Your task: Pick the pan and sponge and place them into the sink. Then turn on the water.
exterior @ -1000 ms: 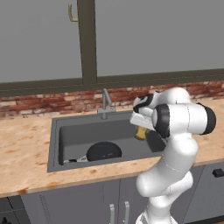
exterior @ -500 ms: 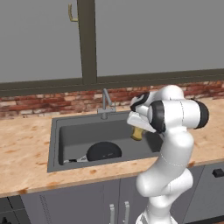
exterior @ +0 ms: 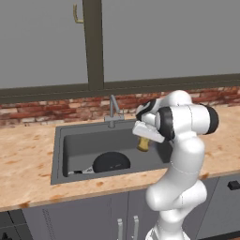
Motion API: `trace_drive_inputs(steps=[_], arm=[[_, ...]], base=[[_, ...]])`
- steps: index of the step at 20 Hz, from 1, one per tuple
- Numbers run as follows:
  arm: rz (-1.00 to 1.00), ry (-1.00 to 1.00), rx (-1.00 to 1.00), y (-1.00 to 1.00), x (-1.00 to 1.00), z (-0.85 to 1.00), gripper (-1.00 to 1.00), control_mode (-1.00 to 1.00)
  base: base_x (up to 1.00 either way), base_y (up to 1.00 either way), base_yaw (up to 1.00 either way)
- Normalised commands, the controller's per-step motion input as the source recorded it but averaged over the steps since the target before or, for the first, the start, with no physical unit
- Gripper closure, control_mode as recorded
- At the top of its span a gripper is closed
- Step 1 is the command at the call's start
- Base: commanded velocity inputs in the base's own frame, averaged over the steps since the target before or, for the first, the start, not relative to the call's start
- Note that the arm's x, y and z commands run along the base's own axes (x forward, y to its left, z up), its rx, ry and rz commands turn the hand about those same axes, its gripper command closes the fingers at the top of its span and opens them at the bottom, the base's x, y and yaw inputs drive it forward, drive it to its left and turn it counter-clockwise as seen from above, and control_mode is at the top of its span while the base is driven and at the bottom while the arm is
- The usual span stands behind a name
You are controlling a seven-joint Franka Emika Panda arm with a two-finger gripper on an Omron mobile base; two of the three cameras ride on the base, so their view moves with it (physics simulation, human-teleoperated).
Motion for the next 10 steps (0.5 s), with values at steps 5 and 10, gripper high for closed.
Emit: trace_drive_inputs(steps=[5, 10], arm=[[0.03, 0.0, 0.0, 0.11, 0.07, -0.17, 1.0, -1.0], [0.03, 0.0, 0.0, 0.08, 0.03, -0.14, 1.0, -1.0]], base=[[0.0, 0.0, 0.0], [0.0, 0.0, 0.0]])
